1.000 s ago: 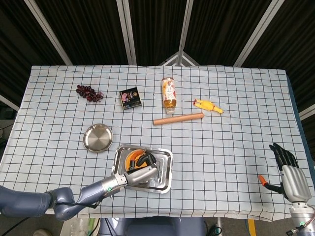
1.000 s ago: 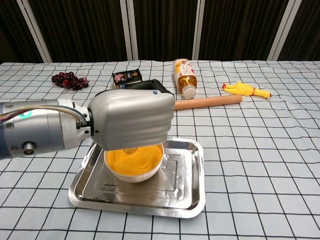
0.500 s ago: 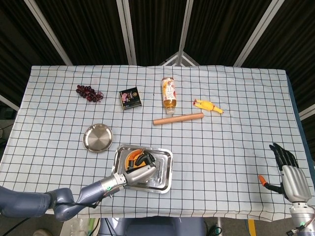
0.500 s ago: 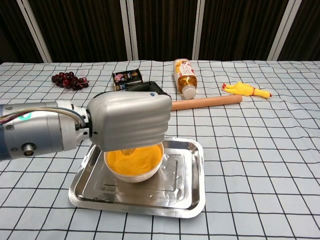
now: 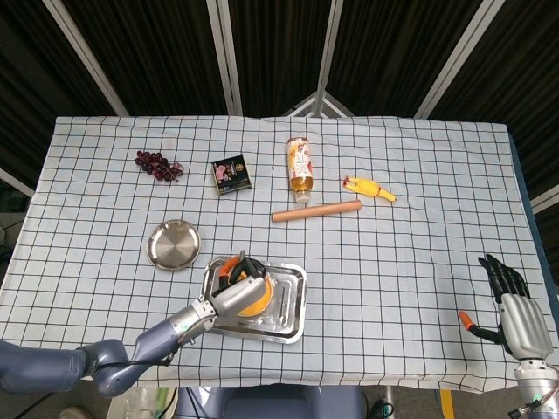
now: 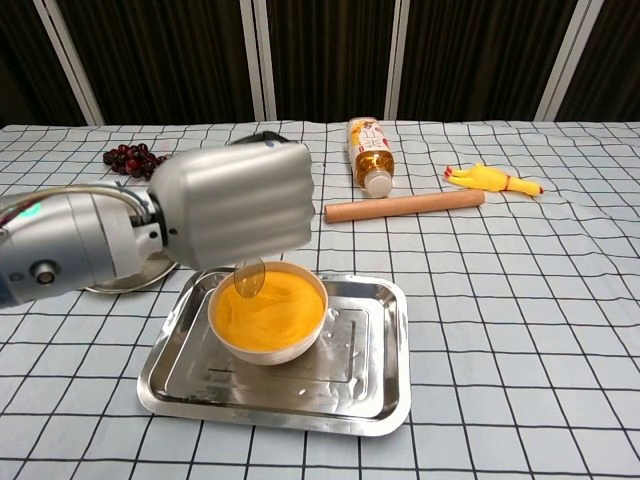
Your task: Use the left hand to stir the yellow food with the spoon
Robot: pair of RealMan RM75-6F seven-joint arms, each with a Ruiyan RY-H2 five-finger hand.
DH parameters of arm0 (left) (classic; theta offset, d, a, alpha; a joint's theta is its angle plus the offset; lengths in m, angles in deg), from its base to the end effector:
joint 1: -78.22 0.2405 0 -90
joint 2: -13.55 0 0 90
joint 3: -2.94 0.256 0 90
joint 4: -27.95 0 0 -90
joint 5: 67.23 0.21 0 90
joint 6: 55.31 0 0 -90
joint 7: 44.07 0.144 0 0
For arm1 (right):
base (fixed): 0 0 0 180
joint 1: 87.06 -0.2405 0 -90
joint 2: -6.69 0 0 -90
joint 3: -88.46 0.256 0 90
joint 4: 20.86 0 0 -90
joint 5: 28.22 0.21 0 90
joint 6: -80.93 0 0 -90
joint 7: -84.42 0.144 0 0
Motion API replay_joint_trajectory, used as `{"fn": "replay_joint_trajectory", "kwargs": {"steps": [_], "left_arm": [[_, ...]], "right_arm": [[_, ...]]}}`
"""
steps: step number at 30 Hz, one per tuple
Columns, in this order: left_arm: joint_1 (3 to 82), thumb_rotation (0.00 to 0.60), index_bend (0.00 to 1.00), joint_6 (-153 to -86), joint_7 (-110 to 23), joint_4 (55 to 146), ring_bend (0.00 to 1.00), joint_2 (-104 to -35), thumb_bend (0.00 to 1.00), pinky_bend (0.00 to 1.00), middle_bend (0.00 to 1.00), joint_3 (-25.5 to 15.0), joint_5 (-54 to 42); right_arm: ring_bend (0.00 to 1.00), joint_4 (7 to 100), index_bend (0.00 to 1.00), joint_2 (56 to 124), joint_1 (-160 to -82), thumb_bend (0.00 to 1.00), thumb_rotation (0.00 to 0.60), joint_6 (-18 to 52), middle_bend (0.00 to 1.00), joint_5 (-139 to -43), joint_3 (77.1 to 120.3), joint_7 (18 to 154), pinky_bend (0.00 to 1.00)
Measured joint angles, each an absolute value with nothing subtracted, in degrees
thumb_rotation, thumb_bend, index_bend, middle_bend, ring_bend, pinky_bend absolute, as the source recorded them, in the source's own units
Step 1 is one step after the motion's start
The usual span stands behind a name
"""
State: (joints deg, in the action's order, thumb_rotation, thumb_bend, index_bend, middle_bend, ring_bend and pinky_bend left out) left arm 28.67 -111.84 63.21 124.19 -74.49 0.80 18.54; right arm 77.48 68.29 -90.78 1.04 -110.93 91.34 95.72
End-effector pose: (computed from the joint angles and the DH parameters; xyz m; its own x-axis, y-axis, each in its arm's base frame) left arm -0.0583 0.2695 -0.0353 0.5692 -0.8026 -0.1785 -0.5211 -0.1842 -0.8334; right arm -0.3087 -0.1727 0.1539 0.1371 -0.0906 0.9864 -0.9865 0.0779 0.1443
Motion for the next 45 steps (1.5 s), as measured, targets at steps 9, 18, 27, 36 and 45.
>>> {"fn": "replay_joint_trajectory", "kwargs": {"steps": [9, 18, 27, 36, 45], "left_arm": [[34.76, 0.600, 0.79, -122.31, 53.49, 122.40, 1.00, -76.04, 0.53, 1.00, 1.00, -3.22, 11.20], [39.72, 0.600, 0.78, -128.12, 47.37, 120.46, 1.00, -75.08, 0.53, 1.00, 1.00, -6.26, 1.30], [42.94, 0.600, 0.78, -130.98, 42.38, 117.71, 1.00, -76.54, 0.53, 1.00, 1.00, -8.26, -10.58], [42.60, 0.600, 0.77, -131.37, 39.41, 112.52, 1.00, -81.13, 0.52, 1.00, 1.00, -9.07, -16.30], [41.03, 0.600, 0.76, -130.90, 35.81, 106.72, 1.00, -84.76, 0.47, 1.00, 1.00, -9.52, -18.20]], "right_arm": [[0.00, 77.63, 0.00, 68.28, -90.74, 0.34, 0.600, 1.11, 0.00, -110.75, 91.32, 95.66, 0.00], [0.00, 77.64, 0.00, 68.27, -90.80, 0.34, 0.600, 1.19, 0.00, -110.83, 91.32, 95.62, 0.00], [0.00, 77.77, 0.00, 68.49, -90.85, 0.34, 0.600, 1.15, 0.00, -111.09, 91.20, 94.96, 0.00], [0.00, 77.67, 0.00, 68.32, -90.85, 0.34, 0.600, 1.20, 0.00, -111.08, 91.22, 95.54, 0.00], [0.00, 77.56, 0.00, 68.34, -90.88, 0.34, 0.600, 1.09, 0.00, -111.34, 91.20, 95.64, 0.00]]}}
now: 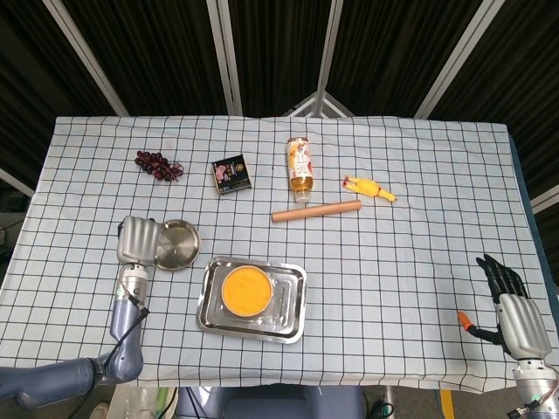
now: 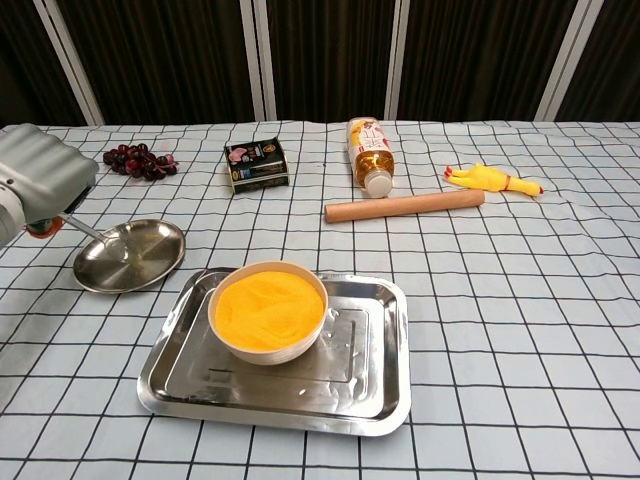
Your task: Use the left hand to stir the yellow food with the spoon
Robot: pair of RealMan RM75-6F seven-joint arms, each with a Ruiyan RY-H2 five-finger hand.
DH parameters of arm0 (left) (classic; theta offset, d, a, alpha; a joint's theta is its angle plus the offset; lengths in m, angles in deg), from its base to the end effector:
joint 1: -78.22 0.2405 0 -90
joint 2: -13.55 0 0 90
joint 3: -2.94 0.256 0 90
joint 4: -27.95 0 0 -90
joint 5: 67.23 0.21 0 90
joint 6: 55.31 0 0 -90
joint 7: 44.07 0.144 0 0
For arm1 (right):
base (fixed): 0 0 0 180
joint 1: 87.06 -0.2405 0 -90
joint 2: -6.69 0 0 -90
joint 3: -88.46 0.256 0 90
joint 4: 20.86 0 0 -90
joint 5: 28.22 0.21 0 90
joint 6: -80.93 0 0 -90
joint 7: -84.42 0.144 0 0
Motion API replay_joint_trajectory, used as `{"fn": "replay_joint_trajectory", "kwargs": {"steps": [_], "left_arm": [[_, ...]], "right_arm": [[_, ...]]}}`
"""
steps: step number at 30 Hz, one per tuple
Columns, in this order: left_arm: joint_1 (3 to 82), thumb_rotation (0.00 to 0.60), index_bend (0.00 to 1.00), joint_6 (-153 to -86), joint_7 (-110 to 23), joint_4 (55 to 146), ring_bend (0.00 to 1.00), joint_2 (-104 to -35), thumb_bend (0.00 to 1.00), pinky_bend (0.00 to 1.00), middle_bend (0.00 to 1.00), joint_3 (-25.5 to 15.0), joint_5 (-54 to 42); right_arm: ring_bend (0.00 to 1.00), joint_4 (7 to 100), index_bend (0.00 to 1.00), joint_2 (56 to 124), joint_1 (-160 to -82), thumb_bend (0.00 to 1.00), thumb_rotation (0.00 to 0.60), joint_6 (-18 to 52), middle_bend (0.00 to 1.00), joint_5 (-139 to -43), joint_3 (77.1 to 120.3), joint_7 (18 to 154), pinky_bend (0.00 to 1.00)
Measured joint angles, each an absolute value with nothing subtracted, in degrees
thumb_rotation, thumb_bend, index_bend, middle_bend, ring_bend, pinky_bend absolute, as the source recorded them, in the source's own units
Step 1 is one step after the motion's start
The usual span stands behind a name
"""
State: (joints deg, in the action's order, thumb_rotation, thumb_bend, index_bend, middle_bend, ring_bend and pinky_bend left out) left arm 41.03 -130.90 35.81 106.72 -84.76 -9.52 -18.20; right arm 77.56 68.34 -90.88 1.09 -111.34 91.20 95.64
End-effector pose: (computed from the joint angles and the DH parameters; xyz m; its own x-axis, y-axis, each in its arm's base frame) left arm -0.1965 0.3386 -0.0097 0.9555 0.0991 0.2778 0.2819 -0.0307 -0.9589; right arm -0.3074 -0.1727 0.1527 0.1375 -0.0952 0.9859 -0.9870 0.0700 0.1444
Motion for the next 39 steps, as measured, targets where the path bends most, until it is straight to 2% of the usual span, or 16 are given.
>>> {"fn": "replay_joint_trajectory", "kwargs": {"steps": [5, 15, 20, 23, 26, 30, 32, 34, 37, 39], "left_arm": [[40.60, 0.600, 0.73, -130.70, 33.42, 105.00, 1.00, -85.41, 0.44, 1.00, 1.00, -9.43, -18.24], [40.98, 0.600, 0.58, -130.44, 29.54, 104.80, 1.00, -85.11, 0.30, 1.00, 1.00, -7.83, -17.47], [41.39, 0.600, 0.56, -131.13, 27.67, 107.22, 1.00, -83.59, 0.29, 1.00, 1.00, -7.57, -16.46], [41.92, 0.600, 0.51, -132.02, 25.83, 109.48, 0.97, -81.97, 0.29, 1.00, 0.97, -7.35, -15.07], [43.07, 0.600, 0.38, -133.42, 22.55, 112.27, 0.84, -79.58, 0.27, 0.95, 0.81, -6.75, -12.58], [45.79, 0.600, 0.17, -136.36, 16.71, 115.90, 0.57, -75.66, 0.25, 0.71, 0.44, -4.73, -7.39], [47.95, 0.600, 0.09, -138.66, 12.73, 117.53, 0.47, -73.33, 0.21, 0.64, 0.30, -2.75, -3.39], [50.59, 0.600, 0.02, -141.43, 8.71, 118.75, 0.29, -70.85, 0.15, 0.48, 0.14, -0.05, 1.13], [55.34, 0.600, 0.00, -146.35, 2.74, 119.96, 0.06, -67.50, 0.05, 0.23, 0.01, 4.15, 7.10], [58.28, 0.600, 0.00, -148.69, -0.94, 120.71, 0.01, -65.77, 0.01, 0.12, 0.00, 6.24, 8.86]], "right_arm": [[0.00, 77.46, 0.00, 68.37, -90.94, 0.34, 0.600, 1.14, 0.00, -111.41, 91.20, 95.59, 0.00], [0.00, 77.58, 0.00, 68.38, -90.83, 0.34, 0.600, 1.00, 0.00, -111.32, 91.15, 95.38, 0.00], [0.00, 77.57, 0.00, 68.34, -90.83, 0.34, 0.600, 1.02, 0.00, -111.29, 91.16, 95.54, 0.00], [0.00, 77.53, 0.00, 68.26, -90.82, 0.34, 0.600, 1.06, 0.00, -111.29, 91.14, 95.70, 0.00], [0.00, 77.46, 0.00, 68.21, -90.79, 0.34, 0.600, 1.00, 0.00, -111.41, 91.08, 95.70, 0.00], [0.00, 77.35, 0.00, 68.17, -90.77, 0.34, 0.600, 1.01, 0.00, -111.49, 91.01, 95.71, 0.00], [0.00, 77.32, 0.00, 68.18, -90.77, 0.34, 0.600, 1.04, 0.00, -111.50, 90.98, 95.55, 0.00], [0.00, 77.28, 0.00, 68.25, -90.80, 0.34, 0.600, 1.08, 0.00, -111.50, 90.96, 95.10, 0.00], [0.00, 77.22, 0.00, 68.49, -90.84, 0.34, 0.600, 1.04, 0.00, -111.62, 90.87, 93.86, 0.00], [0.00, 77.10, 0.00, 68.69, -90.84, 0.34, 0.600, 0.84, 0.00, -111.83, 90.80, 92.68, 0.00]]}}
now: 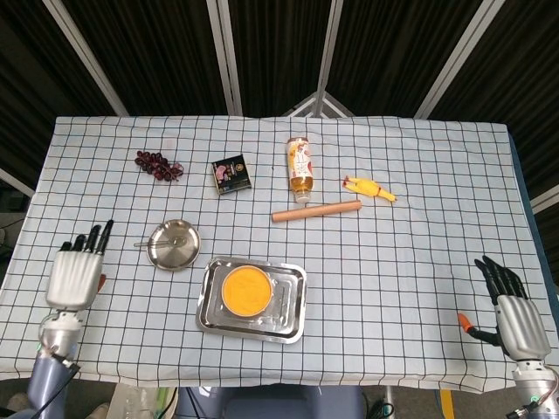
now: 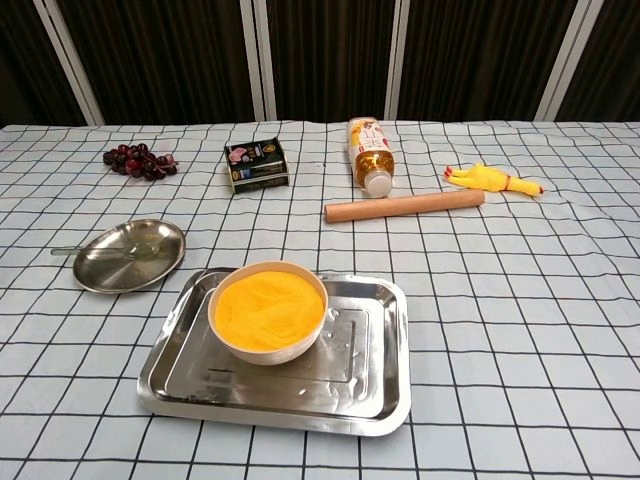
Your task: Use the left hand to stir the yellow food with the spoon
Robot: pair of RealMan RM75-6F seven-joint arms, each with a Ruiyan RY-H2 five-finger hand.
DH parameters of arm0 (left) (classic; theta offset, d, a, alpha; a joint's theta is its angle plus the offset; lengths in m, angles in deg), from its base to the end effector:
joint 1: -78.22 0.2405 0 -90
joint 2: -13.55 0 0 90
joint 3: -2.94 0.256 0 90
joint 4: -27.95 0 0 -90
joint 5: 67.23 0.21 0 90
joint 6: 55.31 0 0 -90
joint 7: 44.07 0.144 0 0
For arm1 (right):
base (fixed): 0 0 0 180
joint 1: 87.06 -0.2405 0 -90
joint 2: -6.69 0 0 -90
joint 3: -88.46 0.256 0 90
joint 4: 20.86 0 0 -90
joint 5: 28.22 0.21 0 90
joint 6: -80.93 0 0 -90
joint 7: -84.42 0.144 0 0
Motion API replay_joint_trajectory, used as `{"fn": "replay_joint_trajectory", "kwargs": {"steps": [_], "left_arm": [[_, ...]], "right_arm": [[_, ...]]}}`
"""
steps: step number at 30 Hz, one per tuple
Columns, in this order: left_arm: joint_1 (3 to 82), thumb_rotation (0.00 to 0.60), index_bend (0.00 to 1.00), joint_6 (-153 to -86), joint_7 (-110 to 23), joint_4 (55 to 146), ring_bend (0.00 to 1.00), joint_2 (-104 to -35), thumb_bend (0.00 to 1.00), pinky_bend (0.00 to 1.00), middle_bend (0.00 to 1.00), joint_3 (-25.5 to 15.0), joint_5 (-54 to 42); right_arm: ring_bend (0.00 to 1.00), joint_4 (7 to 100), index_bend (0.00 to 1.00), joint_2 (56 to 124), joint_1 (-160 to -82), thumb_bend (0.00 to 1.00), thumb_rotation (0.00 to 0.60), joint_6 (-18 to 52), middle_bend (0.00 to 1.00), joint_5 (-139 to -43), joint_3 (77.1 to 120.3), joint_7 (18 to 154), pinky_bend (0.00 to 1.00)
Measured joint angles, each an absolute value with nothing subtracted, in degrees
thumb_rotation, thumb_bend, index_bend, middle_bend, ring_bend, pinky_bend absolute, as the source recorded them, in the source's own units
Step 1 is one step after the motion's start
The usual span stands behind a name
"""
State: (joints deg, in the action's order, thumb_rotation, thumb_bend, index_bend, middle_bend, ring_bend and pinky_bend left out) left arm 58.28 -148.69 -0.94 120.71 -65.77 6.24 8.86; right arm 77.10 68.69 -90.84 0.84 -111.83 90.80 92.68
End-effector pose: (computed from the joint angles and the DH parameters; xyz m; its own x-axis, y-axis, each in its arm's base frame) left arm -0.2526 0.2274 0.0856 0.7771 -0.1052 0.6205 0.6205 -0.0369 -0.7833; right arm -0.3079 -0.1711 0.1508 0.1918 -0.1022 0.9761 -0.9783 0.0590 0.1985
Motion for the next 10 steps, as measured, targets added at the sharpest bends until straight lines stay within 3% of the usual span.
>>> {"fn": "replay_joint_trajectory", "kwargs": {"steps": [4, 10], "left_arm": [[64.38, 0.600, 0.00, -151.32, -8.70, 122.78, 0.00, -61.25, 0.00, 0.02, 0.00, 10.37, 10.46], [69.61, 0.600, 0.00, -155.54, -15.12, 122.01, 0.00, -57.96, 0.00, 0.00, 0.00, 13.59, 15.51]], "right_arm": [[0.00, 76.48, 0.00, 69.20, -90.74, 0.34, 0.600, -0.16, 0.00, -112.28, 90.87, 90.09, 0.00], [0.00, 75.48, 0.00, 70.11, -90.36, 0.34, 0.600, -1.89, 0.00, -113.02, 91.11, 88.45, 0.00]]}}
